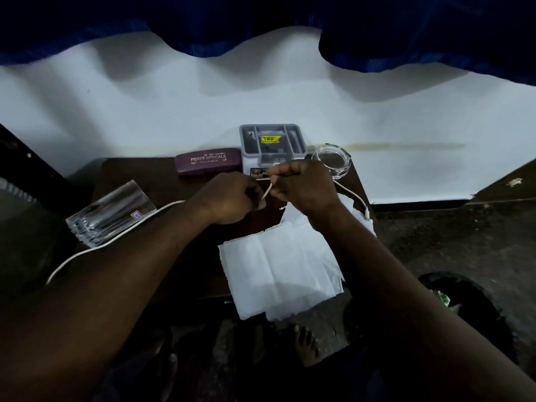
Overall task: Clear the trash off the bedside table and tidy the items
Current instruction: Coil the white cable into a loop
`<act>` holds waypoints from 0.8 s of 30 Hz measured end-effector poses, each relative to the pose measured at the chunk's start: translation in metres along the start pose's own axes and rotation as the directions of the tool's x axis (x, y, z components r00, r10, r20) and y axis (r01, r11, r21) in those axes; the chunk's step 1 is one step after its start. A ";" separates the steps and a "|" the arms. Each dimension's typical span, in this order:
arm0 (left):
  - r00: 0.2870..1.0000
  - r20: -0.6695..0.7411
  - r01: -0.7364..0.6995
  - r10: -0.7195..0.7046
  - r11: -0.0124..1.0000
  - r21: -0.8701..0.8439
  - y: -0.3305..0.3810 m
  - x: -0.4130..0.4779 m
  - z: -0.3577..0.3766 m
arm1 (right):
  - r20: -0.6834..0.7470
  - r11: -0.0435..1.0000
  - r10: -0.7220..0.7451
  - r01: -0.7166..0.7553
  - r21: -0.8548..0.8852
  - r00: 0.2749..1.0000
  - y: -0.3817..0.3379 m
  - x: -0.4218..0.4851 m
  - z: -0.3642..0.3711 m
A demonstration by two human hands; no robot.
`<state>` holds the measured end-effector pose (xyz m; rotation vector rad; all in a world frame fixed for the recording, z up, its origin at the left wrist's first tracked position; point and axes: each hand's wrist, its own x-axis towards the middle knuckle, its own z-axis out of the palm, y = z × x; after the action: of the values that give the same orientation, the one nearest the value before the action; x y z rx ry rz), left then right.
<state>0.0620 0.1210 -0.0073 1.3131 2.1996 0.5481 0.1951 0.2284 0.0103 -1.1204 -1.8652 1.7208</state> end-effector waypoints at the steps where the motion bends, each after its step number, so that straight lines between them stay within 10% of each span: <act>1: 1.000 -0.021 0.007 -0.007 1.000 0.010 -0.001 0.000 0.000 | 0.021 0.998 0.019 -0.020 0.056 1.000 0.000 0.001 -0.001; 6: 0.972 -0.237 0.026 0.003 0.993 0.117 -0.012 0.002 -0.002 | -0.047 0.987 -0.015 0.007 -0.158 0.999 0.009 0.011 -0.013; 11: 0.942 -0.326 -0.021 0.080 0.984 0.180 -0.012 -0.002 0.007 | 0.113 0.560 -0.132 0.168 -0.812 0.985 0.029 0.016 -0.023; 19: 0.949 -0.283 -0.040 0.138 0.944 0.328 -0.010 -0.004 0.006 | 0.014 0.342 -0.156 0.067 -0.937 0.988 0.050 0.015 0.004; 24: 0.954 -0.284 -0.027 0.093 0.973 0.227 -0.011 -0.007 0.004 | 0.010 0.380 -0.171 0.075 -0.922 0.985 0.056 0.016 0.016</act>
<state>0.0592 0.1104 -0.0156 1.4985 2.5305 0.5640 0.1900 0.2263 -0.0496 -1.2753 -2.8357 0.3457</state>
